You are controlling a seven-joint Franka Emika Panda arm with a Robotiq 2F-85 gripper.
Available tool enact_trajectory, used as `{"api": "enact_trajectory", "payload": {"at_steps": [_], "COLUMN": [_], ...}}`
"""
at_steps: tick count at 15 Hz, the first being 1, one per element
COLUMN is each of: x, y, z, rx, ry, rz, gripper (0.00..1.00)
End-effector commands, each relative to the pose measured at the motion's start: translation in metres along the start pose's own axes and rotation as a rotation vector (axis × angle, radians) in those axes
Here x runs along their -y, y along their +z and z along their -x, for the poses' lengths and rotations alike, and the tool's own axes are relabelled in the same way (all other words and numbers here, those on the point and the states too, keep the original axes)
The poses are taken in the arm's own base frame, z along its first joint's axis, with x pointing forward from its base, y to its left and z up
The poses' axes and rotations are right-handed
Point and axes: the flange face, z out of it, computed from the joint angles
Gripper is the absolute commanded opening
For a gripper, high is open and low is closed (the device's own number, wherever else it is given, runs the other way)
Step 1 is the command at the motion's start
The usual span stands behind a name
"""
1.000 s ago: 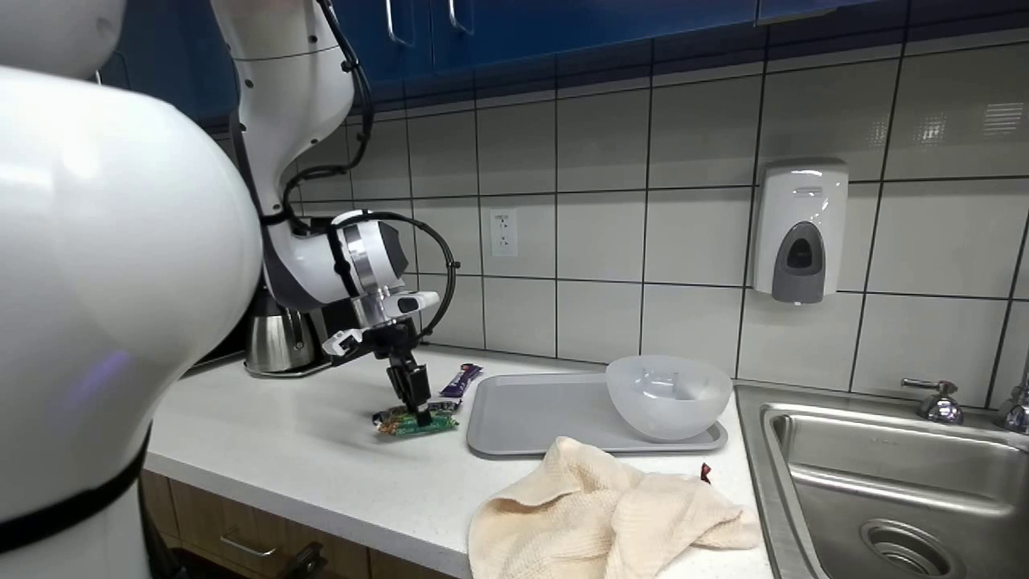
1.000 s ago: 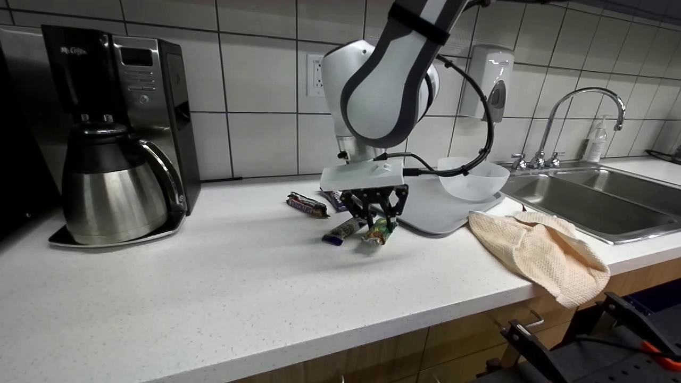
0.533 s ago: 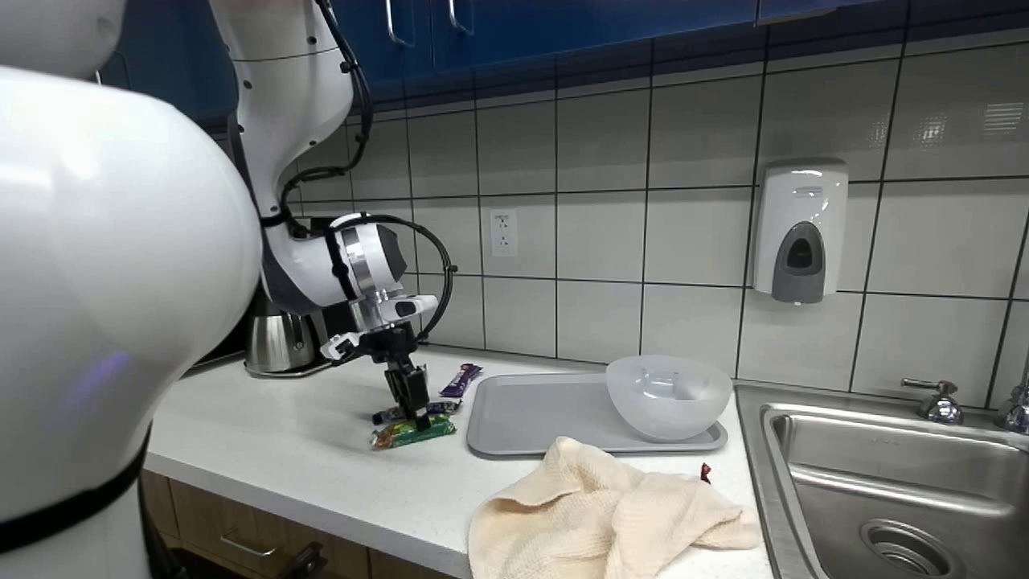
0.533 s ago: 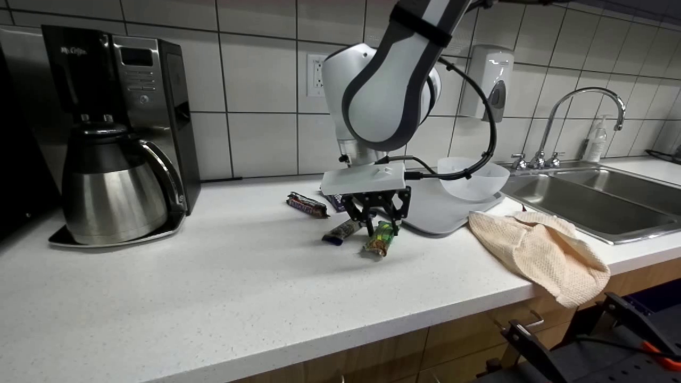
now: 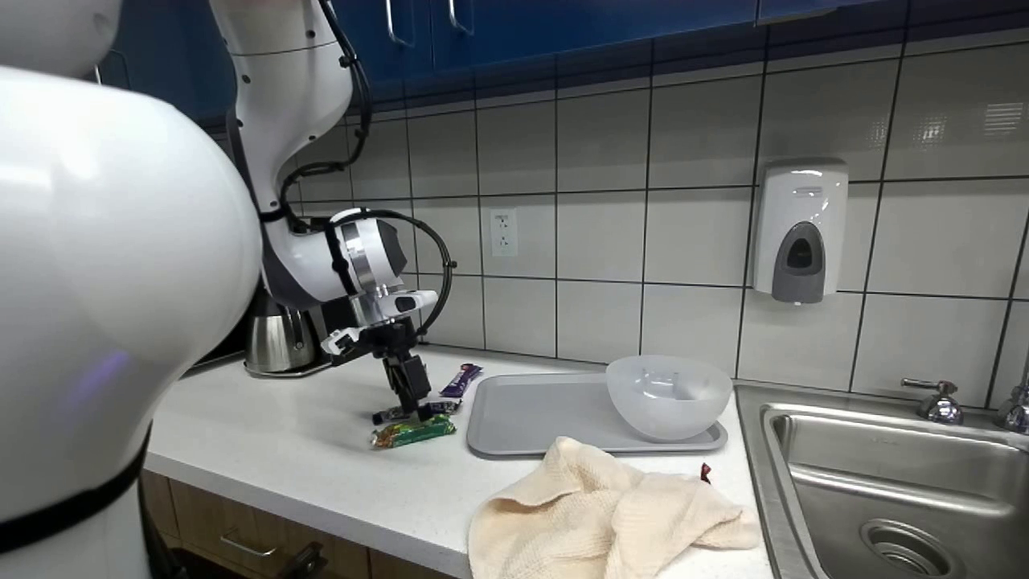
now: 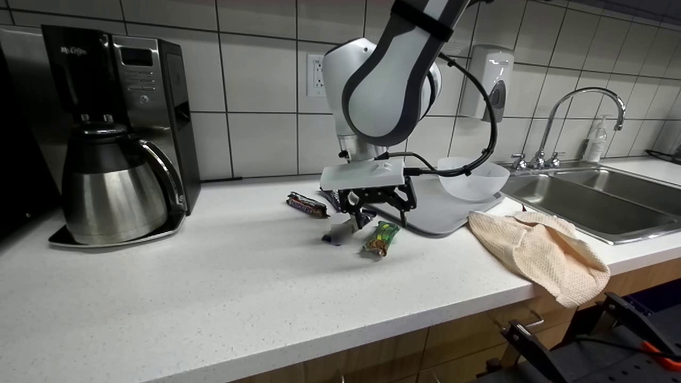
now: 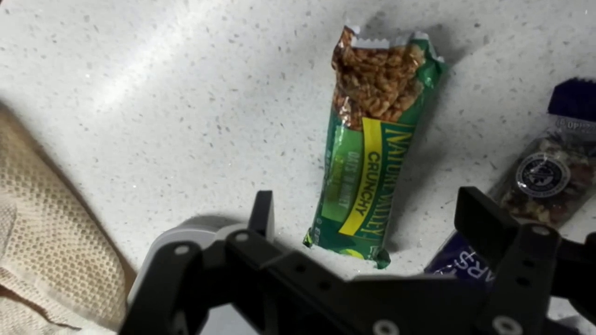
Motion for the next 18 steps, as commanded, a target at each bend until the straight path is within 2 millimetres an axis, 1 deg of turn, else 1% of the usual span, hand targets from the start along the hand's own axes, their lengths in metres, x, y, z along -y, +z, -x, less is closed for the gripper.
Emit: {"api": "enact_trajectory", "payload": {"at_steps": [1, 12, 13, 15, 18], "x": [-0.009, -0.021, -0.008, -0.011, -0.012], "y": [-0.022, -0.06, -0.048, -0.052, -0.053], "z": [0.001, -0.007, -0.009, -0.01, -0.009], "rx": [-0.02, -0.055, -0.044, -0.045, -0.044], "ry": [0.019, -0.01, 0.004, 0.007, 0.007], "rz": [-0.004, -0.079, -0.071, -0.078, -0.078], "gripper": [1.0, 1.0, 1.0, 1.0, 1.0]}}
